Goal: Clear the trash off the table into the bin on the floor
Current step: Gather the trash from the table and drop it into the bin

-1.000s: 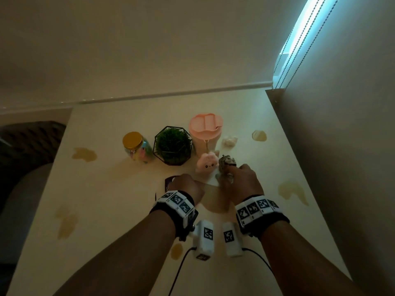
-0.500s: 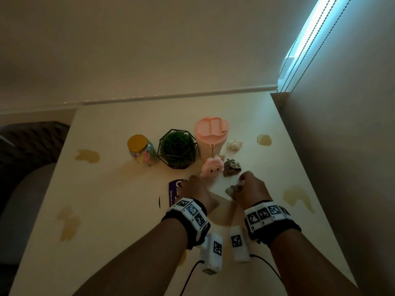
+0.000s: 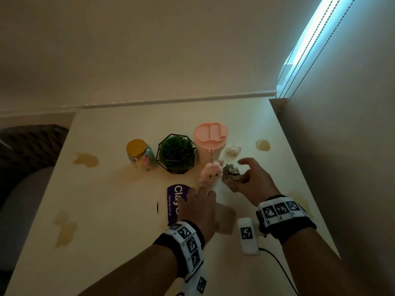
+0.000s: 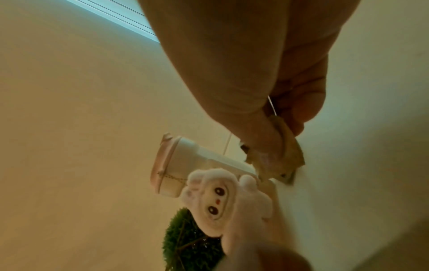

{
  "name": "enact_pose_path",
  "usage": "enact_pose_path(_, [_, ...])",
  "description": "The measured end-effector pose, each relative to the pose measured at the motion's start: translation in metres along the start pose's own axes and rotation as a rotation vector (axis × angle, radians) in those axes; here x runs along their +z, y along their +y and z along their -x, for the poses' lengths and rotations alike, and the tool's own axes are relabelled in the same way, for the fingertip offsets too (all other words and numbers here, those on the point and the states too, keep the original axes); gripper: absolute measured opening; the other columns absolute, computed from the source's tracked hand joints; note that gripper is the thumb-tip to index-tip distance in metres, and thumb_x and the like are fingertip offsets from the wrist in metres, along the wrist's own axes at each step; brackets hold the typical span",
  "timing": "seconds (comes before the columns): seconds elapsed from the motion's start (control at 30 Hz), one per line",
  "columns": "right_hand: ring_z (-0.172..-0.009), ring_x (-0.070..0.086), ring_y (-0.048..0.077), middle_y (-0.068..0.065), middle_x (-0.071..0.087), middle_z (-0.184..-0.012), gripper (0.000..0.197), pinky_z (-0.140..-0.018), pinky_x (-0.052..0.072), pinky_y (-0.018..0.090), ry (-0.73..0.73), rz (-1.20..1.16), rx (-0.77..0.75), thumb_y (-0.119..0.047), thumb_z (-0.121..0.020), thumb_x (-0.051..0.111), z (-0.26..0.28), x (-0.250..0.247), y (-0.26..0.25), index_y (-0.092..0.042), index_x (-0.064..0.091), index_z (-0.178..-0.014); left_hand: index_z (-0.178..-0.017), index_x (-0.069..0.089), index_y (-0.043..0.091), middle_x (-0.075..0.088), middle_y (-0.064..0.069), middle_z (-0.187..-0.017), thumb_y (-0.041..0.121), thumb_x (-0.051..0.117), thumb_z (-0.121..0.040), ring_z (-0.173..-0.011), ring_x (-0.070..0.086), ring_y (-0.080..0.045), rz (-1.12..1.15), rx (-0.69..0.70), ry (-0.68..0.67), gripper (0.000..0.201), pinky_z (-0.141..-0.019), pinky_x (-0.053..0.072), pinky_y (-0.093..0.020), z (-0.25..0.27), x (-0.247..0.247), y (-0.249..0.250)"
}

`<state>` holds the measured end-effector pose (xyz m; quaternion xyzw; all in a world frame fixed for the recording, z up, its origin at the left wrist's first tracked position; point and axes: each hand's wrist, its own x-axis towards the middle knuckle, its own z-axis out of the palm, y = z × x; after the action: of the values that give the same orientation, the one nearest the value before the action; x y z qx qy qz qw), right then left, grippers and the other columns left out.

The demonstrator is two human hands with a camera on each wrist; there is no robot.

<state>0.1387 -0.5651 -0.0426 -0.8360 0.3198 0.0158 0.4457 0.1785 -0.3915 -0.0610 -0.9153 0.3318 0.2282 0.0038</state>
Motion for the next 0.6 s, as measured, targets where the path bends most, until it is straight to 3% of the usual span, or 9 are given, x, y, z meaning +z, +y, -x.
enact_pose_path(0.1, [-0.078, 0.062, 0.004, -0.007, 0.067, -0.084, 0.077, -0.068, 0.042, 0.015, -0.058, 0.084, -0.044, -0.037, -0.072, 0.083, -0.017, 0.001, -0.011, -0.034, 0.042, -0.138, -0.129, 0.04, 0.025, 0.039, -0.005, -0.139, 0.045, 0.074, -0.077, -0.126, 0.034, -0.034, -0.042, 0.046, -0.022, 0.065, -0.098, 0.037, -0.054, -0.001, 0.001, 0.004])
enact_pose_path(0.17, [-0.094, 0.065, 0.013, -0.001, 0.069, -0.103, 0.074, -0.081, 0.045, 0.019, -0.097, 0.214, -0.038, -0.035, -0.074, 0.08, -0.032, 0.005, -0.012, -0.033, 0.044, -0.139, -0.131, 0.04, 0.026, 0.037, -0.006, -0.141, 0.04, 0.074, -0.078, -0.127, 0.032, -0.035, -0.057, 0.061, -0.041, 0.065, -0.098, 0.037, -0.055, -0.003, -0.001, 0.004])
enact_pose_path(0.23, [-0.105, 0.063, 0.02, 0.001, 0.067, -0.117, 0.06, -0.084, 0.046, 0.024, -0.133, 0.369, 0.001, -0.035, -0.077, 0.075, -0.044, 0.011, -0.008, -0.033, 0.051, -0.131, -0.131, 0.039, 0.027, 0.037, -0.007, -0.141, 0.037, 0.075, -0.077, -0.128, 0.031, -0.036, -0.061, 0.061, -0.072, 0.066, -0.099, 0.036, -0.056, -0.005, -0.002, 0.003])
enact_pose_path(0.3, [-0.1, 0.064, 0.021, 0.002, 0.068, -0.113, 0.041, -0.076, 0.045, 0.025, -0.131, 0.461, 0.036, -0.036, -0.078, 0.071, -0.05, 0.015, -0.003, -0.03, 0.057, -0.116, -0.128, 0.039, 0.025, 0.04, -0.009, -0.137, 0.039, 0.075, -0.076, -0.127, 0.031, -0.037, -0.051, 0.051, -0.116, 0.065, -0.098, 0.035, -0.055, -0.008, -0.005, 0.003])
enact_pose_path(0.37, [-0.099, 0.064, 0.022, 0.004, 0.068, -0.11, 0.037, -0.074, 0.044, 0.025, -0.119, 0.474, 0.055, -0.034, -0.079, 0.071, -0.051, 0.015, 0.003, -0.024, 0.058, -0.112, -0.126, 0.041, 0.021, 0.043, -0.011, -0.135, 0.042, 0.075, -0.076, -0.126, 0.032, -0.036, -0.039, 0.045, -0.152, 0.064, -0.098, 0.034, -0.054, -0.01, -0.008, 0.003])
enact_pose_path(0.5, [-0.107, 0.062, 0.027, 0.009, 0.066, -0.113, 0.035, -0.091, 0.051, 0.033, -0.118, 0.531, 0.033, -0.033, -0.079, 0.074, -0.051, 0.009, 0.012, -0.015, 0.067, -0.108, -0.128, 0.044, 0.015, 0.041, -0.011, -0.135, 0.049, 0.076, -0.073, -0.126, 0.034, -0.034, -0.037, 0.019, -0.218, 0.072, -0.098, 0.036, -0.051, -0.013, -0.013, 0.006])
enact_pose_path(0.6, [-0.111, 0.053, 0.028, 0.008, 0.057, -0.11, 0.032, -0.093, 0.049, 0.037, -0.024, 0.59, -0.057, -0.037, -0.074, 0.079, -0.053, 0.004, 0.011, -0.022, 0.074, -0.102, -0.126, 0.045, 0.016, 0.045, -0.01, -0.131, 0.047, 0.076, -0.073, -0.125, 0.037, -0.034, 0.004, 0.034, -0.257, 0.069, -0.099, 0.037, -0.052, -0.013, -0.016, 0.004])
